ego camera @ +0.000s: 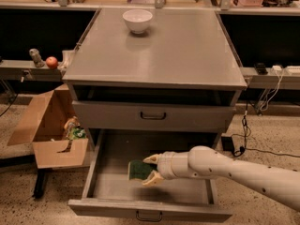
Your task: Pick sponge from middle drawer and place on counter
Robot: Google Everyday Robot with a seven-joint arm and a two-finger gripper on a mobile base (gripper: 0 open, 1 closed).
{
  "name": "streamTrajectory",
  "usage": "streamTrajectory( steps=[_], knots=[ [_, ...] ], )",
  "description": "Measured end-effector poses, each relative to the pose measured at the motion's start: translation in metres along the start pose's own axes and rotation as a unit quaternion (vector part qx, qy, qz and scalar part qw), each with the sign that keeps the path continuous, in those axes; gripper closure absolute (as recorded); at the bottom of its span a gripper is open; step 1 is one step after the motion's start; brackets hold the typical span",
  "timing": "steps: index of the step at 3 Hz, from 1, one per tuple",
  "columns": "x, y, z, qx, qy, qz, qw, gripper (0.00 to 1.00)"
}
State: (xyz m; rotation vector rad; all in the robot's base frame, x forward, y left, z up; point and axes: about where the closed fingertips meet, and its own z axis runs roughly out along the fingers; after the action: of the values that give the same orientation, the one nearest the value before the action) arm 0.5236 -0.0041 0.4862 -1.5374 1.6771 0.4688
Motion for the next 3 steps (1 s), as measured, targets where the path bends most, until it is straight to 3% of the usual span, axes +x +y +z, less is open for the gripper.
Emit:
streamTrajectory(
  steps=[2,3],
  knots=[
    [-0.016,-0.003,-0.003,-0.001,-0.014,-0.004,0.9999,1.00],
    [-0.055,-0.020,-0.025,-0.008,-0.033,0.009,0.9994,1.00]
  ],
)
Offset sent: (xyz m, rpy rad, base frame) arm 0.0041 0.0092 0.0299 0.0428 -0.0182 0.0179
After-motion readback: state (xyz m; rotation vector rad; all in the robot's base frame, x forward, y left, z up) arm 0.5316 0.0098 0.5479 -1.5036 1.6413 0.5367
